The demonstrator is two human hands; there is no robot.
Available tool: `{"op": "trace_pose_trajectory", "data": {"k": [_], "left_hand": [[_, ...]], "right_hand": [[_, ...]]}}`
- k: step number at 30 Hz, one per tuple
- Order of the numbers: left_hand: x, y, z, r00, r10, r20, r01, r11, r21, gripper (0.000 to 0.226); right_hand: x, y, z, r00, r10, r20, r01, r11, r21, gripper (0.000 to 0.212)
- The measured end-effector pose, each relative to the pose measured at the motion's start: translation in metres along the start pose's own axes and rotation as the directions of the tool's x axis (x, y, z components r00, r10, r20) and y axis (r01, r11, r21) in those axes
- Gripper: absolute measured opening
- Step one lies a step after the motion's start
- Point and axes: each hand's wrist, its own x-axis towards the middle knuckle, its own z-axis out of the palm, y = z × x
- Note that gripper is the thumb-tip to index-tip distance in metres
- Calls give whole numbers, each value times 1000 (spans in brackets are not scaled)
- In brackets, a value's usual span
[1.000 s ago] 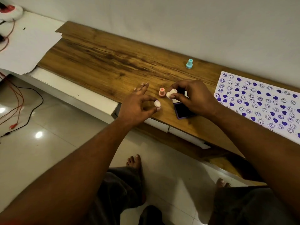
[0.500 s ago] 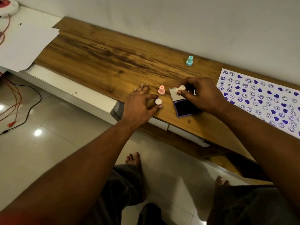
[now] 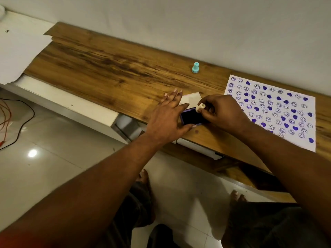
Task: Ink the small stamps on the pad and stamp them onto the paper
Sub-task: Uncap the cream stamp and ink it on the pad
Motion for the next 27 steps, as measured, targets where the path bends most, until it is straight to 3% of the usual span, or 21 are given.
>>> {"op": "trace_pose_trajectory", "data": {"k": [3, 7, 10, 12, 14, 15, 17, 19, 27], "left_hand": [[8, 8, 3, 998, -13, 54, 12, 1000, 22, 87], [13, 11, 7, 996, -33, 79, 31, 999, 15, 77], [15, 10, 9, 997, -38, 70, 38, 999, -4, 74], [16, 9, 9, 997, -49, 67, 49, 999, -5, 74], [17, 9, 9, 995, -64, 78, 66, 998, -13, 74], [18, 8, 9, 994, -69, 81, 70, 997, -17, 74], [18, 9, 9, 994, -78, 76, 81, 996, -30, 72], [19, 9, 8, 994, -86, 73, 90, 995, -47, 72], [21, 12, 7, 991, -105, 87, 107, 994, -22, 73]], "right_hand": [[-4, 3, 1, 1000, 17, 12, -16, 1000, -26, 23], [-3, -2, -6, 998, 27, 49, -24, 998, -60, 26], [3, -21, -30, 977, -71, -203, 76, 997, 16, 21], [10, -36, -49, 867, -161, -471, 194, 981, 23, 20], [11, -42, -54, 786, -206, -583, 245, 969, -12, 20], [8, -41, -47, 818, -198, -541, 232, 973, -4, 20], [-6, -32, -17, 963, -95, -252, 89, 995, -34, 24], [-19, -21, 16, 998, 59, 31, -54, 989, -137, 32], [-8, -15, 20, 990, 133, 38, -122, 969, -215, 26]]}}
